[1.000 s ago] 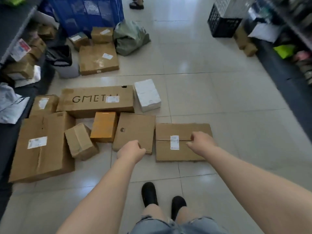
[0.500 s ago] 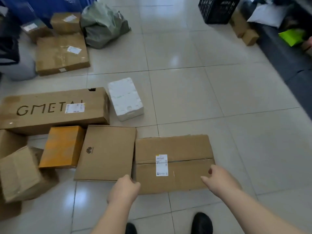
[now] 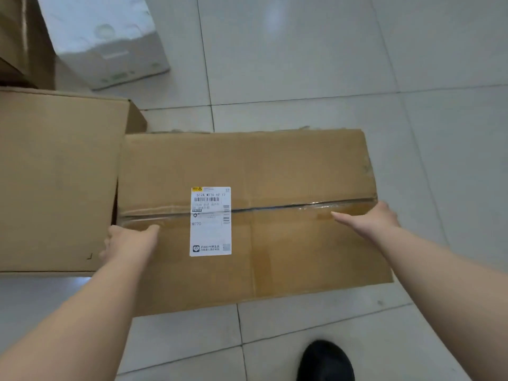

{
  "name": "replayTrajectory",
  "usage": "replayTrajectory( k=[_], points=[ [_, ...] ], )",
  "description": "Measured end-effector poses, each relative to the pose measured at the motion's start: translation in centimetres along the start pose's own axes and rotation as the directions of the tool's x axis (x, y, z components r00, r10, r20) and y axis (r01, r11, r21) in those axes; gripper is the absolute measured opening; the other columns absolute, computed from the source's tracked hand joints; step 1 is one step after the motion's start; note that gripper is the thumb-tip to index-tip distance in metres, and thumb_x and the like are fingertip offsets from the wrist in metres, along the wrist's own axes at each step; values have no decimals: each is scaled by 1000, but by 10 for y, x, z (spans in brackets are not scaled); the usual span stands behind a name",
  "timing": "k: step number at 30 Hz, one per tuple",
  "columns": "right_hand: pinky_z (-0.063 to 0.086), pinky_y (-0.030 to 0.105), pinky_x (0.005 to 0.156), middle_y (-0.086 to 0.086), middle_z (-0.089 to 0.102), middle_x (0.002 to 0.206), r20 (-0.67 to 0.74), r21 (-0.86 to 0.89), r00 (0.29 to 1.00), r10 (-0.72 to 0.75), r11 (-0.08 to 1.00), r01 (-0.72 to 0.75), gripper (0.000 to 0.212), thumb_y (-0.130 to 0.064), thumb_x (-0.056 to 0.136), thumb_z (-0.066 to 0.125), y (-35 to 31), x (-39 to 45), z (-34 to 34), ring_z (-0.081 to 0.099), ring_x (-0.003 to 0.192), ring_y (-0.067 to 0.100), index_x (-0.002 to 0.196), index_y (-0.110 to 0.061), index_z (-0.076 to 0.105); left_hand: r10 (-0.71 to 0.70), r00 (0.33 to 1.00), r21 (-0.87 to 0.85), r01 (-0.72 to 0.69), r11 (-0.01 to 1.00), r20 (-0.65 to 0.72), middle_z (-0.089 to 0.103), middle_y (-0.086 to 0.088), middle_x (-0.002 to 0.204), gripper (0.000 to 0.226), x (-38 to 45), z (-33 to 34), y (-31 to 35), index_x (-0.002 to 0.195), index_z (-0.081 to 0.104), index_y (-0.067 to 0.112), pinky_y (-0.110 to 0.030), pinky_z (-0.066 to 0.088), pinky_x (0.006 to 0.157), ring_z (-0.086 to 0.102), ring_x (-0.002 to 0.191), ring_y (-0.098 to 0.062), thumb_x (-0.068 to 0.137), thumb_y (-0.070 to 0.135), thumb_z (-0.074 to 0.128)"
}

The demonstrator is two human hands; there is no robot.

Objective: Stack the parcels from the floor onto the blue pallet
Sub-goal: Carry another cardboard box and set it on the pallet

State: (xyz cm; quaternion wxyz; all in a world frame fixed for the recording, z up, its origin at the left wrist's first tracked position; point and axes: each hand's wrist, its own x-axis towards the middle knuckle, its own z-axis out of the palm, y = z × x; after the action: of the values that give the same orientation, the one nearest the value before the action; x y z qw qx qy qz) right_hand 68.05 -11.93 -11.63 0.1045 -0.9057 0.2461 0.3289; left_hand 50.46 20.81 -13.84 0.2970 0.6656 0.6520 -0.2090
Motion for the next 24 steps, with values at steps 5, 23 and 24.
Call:
replayTrajectory(
  k=[5, 23, 24],
  points=[
    [26, 47, 113, 19, 25, 152, -15, 191, 995, 97, 977, -92, 124, -55, 55, 83, 7, 45, 22, 28, 140, 36, 146, -3, 16, 23, 998, -207, -34, 978, -58, 24, -19, 153, 102, 38, 26, -9, 149, 16, 8, -49, 21, 115, 25, 140, -39, 74, 50, 72],
    [38, 51, 105, 25, 43, 138, -107, 234, 982, -157, 956, 178, 110, -43, 53, 90, -23, -280, -252, 44, 127, 41, 134, 5, 34, -144, 982, -579, 48, 814, -121, 58, -14, 125, 72, -217, -286, -88, 125, 50, 17, -48, 45, 93, 53, 114, -40, 68, 52, 75],
    [38, 51, 105, 25, 43, 138, -101, 230, 971, -219, 944, 237, 110, -45, 53, 89, -35, -313, -276, 43, 127, 41, 134, 5, 34, -160, 975, -594, 37, 804, -155, 59, -15, 125, 71, -244, -324, -96, 123, 51, 16, -48, 44, 92, 53, 114, -41, 67, 53, 75]
  ],
)
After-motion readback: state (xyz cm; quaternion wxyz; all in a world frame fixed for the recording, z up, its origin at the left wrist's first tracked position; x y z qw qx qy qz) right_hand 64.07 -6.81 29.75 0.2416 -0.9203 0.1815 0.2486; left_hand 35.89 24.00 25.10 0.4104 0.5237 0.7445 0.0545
